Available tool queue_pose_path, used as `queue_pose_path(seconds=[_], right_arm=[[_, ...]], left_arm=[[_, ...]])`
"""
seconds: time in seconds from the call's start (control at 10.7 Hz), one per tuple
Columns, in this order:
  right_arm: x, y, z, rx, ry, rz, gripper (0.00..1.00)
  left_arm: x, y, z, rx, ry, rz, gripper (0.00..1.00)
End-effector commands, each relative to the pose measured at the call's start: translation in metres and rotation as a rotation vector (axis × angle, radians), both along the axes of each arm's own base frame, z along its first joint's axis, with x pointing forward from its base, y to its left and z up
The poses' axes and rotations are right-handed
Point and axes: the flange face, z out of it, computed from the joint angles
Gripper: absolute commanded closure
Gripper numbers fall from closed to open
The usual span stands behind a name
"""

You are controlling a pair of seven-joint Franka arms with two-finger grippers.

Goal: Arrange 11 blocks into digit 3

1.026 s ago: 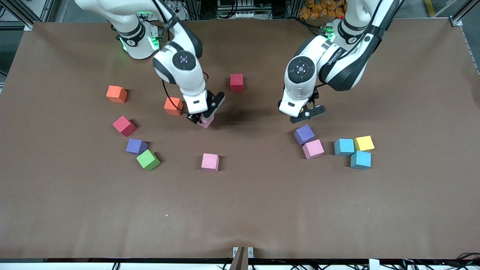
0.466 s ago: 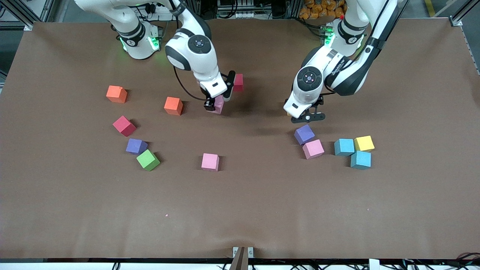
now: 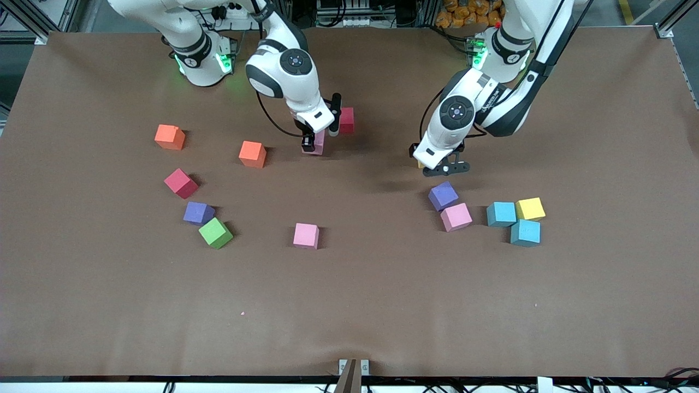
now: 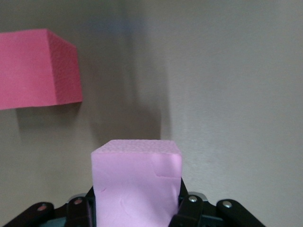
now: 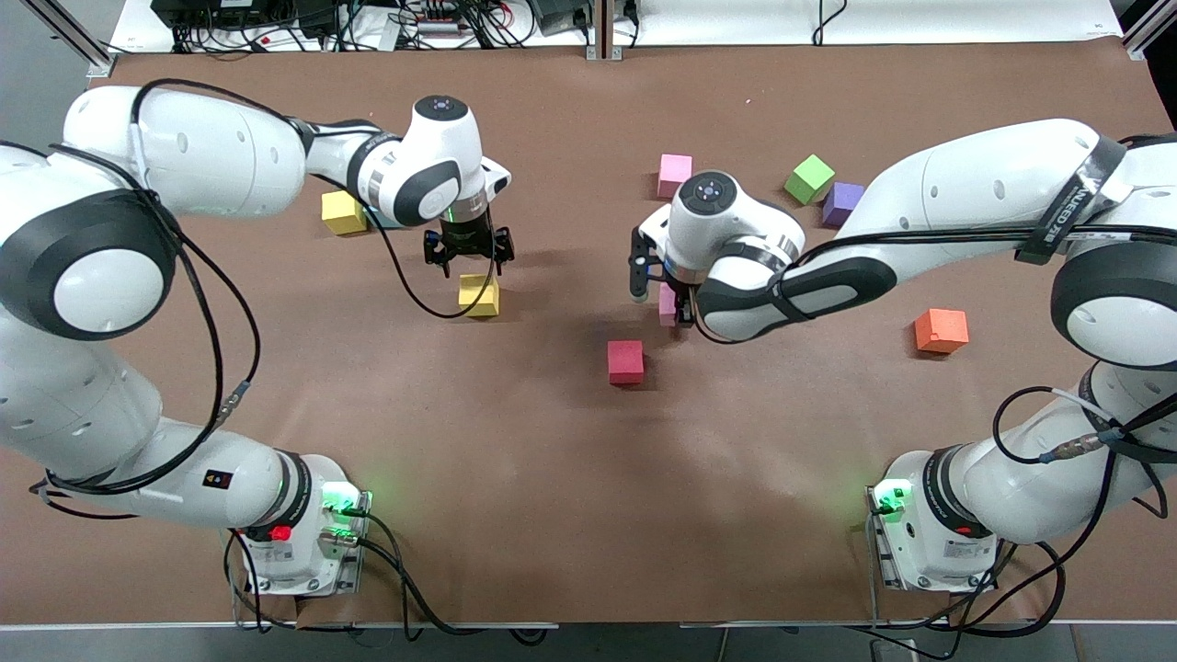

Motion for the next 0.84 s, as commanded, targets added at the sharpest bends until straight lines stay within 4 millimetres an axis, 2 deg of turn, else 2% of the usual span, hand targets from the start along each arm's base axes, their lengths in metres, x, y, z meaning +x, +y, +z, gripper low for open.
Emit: queue_pose_path(seconds=[0.0, 0.09, 0.28, 0.37, 0.56, 0.75], right_arm=[[-0.016, 0.002, -0.01, 0.008, 0.003, 0.035, 0.75], [-0.027, 0.005, -0.016, 0.018, 0.007, 0.051, 0.75], [-0.04, -0.003, -0.028, 0.038, 0.013, 0.059, 0.75], [-0.047, 0.001, -0.028, 0.04, 0.016, 0.072, 0.75], [-0.053, 0.0, -0.029, 0.049, 0.018, 0.069, 0.75], [-0.063, 0.003, -0.029, 0.053, 0.021, 0.063, 0.75]], left_arm=[[-0.005, 0.005, -0.008, -0.029, -0.006, 0.003, 0.0], [-0.006, 0.006, -0.01, -0.029, -0.001, -0.003, 0.0], [-0.004, 0.01, -0.022, -0.031, 0.019, 0.003, 0.0], [-0.002, 0.016, -0.028, -0.031, 0.028, 0.017, 0.0], [-0.003, 0.016, -0.036, -0.035, 0.038, 0.02, 0.0], [-0.003, 0.016, -0.04, -0.046, 0.06, 0.076, 0.07]])
